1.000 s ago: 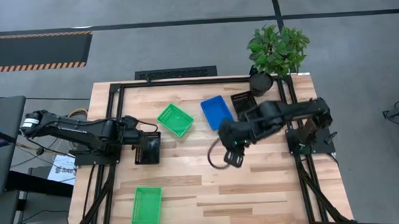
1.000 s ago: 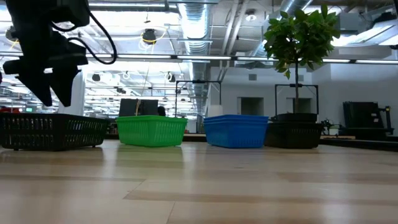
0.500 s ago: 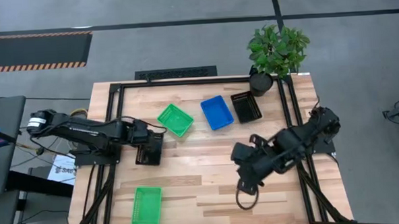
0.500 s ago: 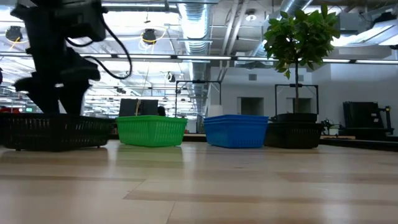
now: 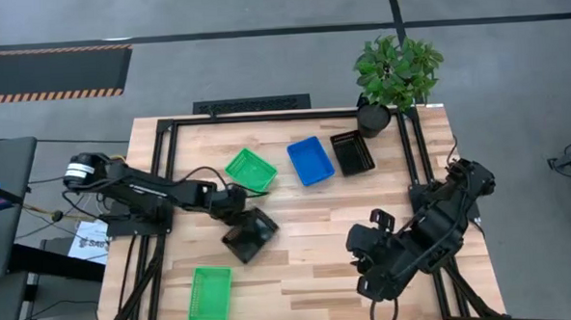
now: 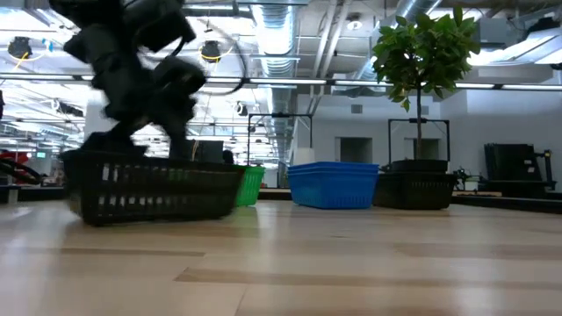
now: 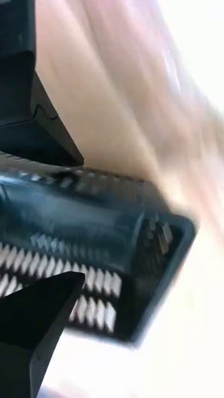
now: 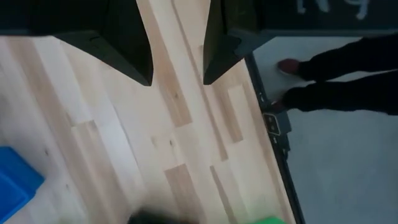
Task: Stack baskets by color
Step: Stack the bottom black bin on top of the top black bins
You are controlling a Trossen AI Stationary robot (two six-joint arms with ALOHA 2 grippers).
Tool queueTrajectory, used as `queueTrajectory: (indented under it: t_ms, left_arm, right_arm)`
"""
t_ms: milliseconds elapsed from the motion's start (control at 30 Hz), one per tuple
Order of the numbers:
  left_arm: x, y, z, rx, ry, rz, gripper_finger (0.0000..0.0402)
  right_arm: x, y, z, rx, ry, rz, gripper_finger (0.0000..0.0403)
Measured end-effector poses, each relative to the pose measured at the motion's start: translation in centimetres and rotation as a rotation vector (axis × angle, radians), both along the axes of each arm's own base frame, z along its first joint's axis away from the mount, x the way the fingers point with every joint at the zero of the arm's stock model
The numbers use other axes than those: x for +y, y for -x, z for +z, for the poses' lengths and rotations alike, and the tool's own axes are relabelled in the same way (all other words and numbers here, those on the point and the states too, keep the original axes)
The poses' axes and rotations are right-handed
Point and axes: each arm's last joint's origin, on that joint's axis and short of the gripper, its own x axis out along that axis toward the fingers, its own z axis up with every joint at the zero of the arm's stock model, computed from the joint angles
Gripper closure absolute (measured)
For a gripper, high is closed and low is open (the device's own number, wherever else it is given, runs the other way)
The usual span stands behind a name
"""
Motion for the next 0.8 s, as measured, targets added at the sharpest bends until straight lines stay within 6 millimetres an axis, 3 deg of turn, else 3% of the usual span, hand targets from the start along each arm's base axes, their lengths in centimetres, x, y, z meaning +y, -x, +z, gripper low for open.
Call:
queueTrajectory:
  t_ms: [200,467,633,800]
  left_arm:
    - [-1.0,-3.2,2.0,-0.151,0.022,-0.020,0.0123]
    - [-2.2,-5.6,5.8,-0.290,0.004,-0.090,0.0123]
    - [-2.9,-6.7,8.7,-0.363,-0.023,-0.168,0.0123]
    - [-2.8,-5.8,12.8,-0.309,-0.086,-0.291,0.0123]
  right_arm:
    - [-0.1,-0.1,0.1,-0.072,0.084,-0.039,0.0242]
    - [-1.8,-1.6,0.0,-0.120,0.165,-0.136,0.0242]
    - [-3.2,-2.5,0.0,-0.129,0.185,-0.192,0.0242]
    - [-4.1,-3.2,0.0,-0.135,0.190,-0.207,0.0242]
